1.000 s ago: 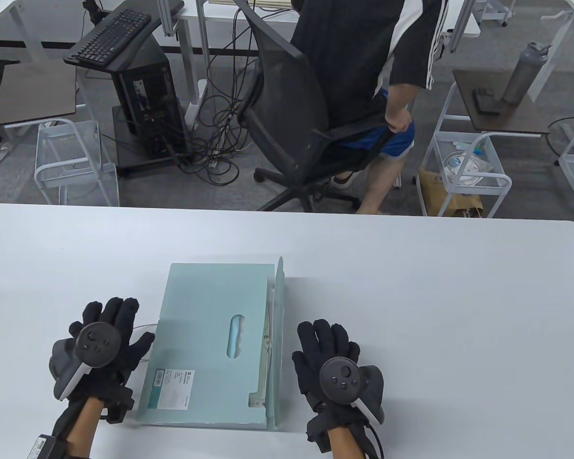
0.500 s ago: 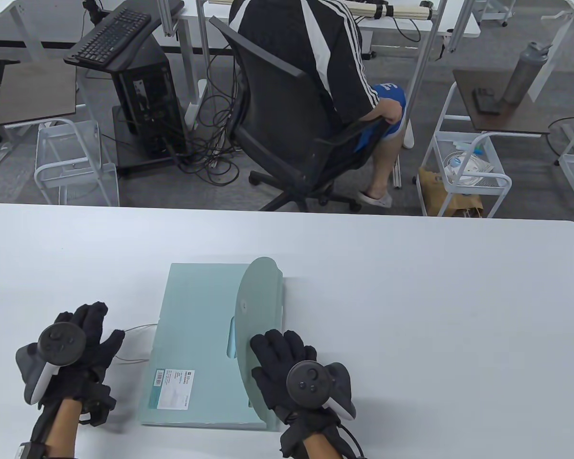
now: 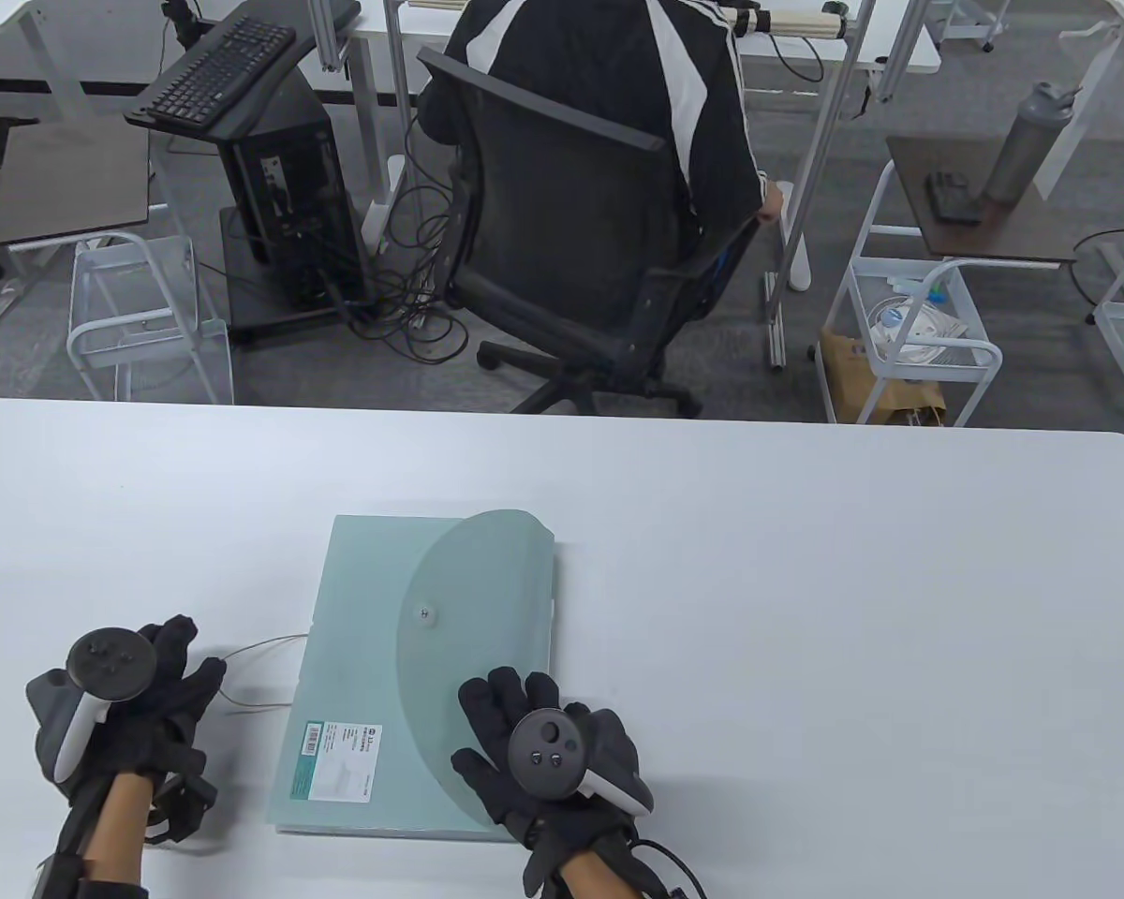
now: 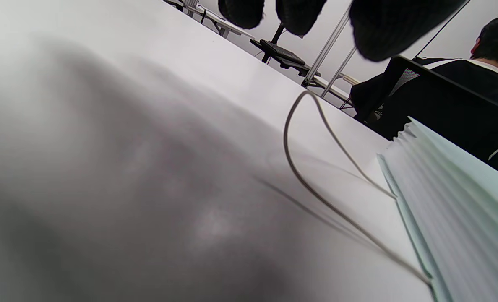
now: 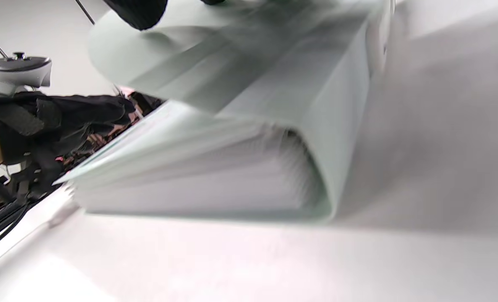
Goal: Sort materials into accordion folder compartments
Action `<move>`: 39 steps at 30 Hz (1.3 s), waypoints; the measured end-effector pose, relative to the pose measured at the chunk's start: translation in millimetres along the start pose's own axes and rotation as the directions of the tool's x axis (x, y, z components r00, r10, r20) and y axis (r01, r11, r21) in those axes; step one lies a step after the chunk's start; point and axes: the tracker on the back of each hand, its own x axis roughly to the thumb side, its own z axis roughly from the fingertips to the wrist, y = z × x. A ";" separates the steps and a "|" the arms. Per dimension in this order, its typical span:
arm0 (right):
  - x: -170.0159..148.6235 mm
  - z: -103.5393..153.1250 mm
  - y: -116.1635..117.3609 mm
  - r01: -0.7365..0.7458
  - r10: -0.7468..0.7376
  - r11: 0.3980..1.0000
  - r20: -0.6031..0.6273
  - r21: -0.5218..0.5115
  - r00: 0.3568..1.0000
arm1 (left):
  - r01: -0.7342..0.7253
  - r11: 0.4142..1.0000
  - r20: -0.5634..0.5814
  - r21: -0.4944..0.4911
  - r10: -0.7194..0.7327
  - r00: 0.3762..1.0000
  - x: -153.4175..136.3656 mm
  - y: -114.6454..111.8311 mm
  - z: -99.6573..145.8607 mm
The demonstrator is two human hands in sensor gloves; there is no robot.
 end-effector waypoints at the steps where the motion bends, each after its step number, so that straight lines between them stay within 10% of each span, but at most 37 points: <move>1: 0.5 -1.8 3.9 -0.020 0.021 0.999 -0.019 0.035 1.000 | 0.007 1.000 -0.003 -0.009 -0.007 1.000 -0.1 -1.6 -1.1; 24: 5.6 -11.5 22.8 -0.155 0.164 0.978 -0.061 0.139 0.985 | 0.152 0.988 -0.020 -0.009 -0.152 0.988 16.0 -27.6 -11.5; 39: 5.2 -11.5 22.9 -0.144 0.156 0.978 -0.072 0.148 0.985 | -0.057 0.998 0.113 -0.002 0.057 0.992 39.8 -10.8 0.8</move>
